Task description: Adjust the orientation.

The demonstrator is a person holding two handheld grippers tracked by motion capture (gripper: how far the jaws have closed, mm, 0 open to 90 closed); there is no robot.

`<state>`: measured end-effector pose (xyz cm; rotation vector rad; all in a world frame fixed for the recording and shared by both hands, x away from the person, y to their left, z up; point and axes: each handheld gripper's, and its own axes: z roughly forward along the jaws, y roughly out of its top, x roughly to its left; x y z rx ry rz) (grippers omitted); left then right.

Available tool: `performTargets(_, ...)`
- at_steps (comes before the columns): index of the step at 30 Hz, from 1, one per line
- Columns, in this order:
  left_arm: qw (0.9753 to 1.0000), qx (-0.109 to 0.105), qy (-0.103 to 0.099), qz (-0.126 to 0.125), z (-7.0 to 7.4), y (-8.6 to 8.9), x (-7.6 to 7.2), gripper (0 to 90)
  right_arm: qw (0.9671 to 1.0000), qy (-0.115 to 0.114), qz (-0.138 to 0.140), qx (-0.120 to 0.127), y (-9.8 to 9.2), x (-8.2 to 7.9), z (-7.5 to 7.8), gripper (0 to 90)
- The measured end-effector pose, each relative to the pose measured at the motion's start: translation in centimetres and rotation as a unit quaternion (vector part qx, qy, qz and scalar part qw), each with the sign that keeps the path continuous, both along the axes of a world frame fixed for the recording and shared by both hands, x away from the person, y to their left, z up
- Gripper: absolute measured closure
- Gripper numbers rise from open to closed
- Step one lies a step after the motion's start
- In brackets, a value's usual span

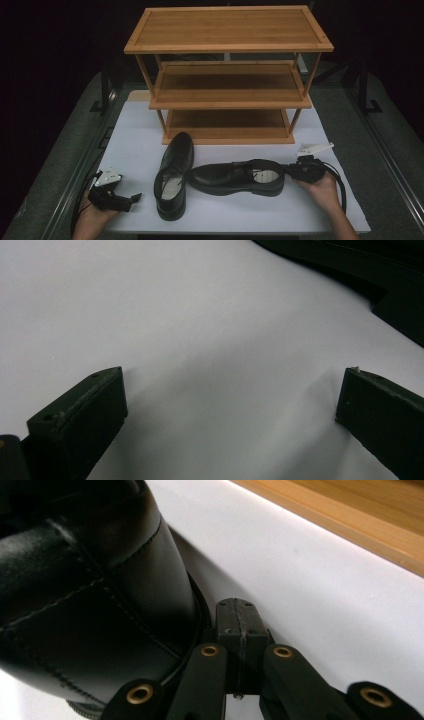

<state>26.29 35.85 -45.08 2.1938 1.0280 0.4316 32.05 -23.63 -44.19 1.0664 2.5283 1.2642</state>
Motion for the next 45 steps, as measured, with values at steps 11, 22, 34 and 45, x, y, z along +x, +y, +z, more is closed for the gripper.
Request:
performTargets(11, 1.0, 0.0, 0.0, 0.0, 0.0, 0.0, 0.0, 0.0, 0.9998, 0.001, 0.015, -0.012, 0.0, -2.6, 0.3, 89.9)
performTargets(22, 1.0, 0.001, 0.0, 0.0, 0.0, 0.0, 0.0, 0.0, 0.9991, 0.011, 0.039, -0.01, 0.4, -5.1, 0.4, 89.9)
performTargets(34, 1.0, 0.001, 0.001, 0.0, 0.0, 0.0, 0.0, 0.0, 0.9953, 0.022, 0.094, -0.009, 2.0, -6.0, 0.7, 89.9)
performTargets(45, 1.0, 0.001, 0.001, 0.0, 0.0, 0.0, 0.0, 0.0, 0.9898, 0.025, 0.14, -0.003, 3.9, -6.5, 0.7, 89.9)
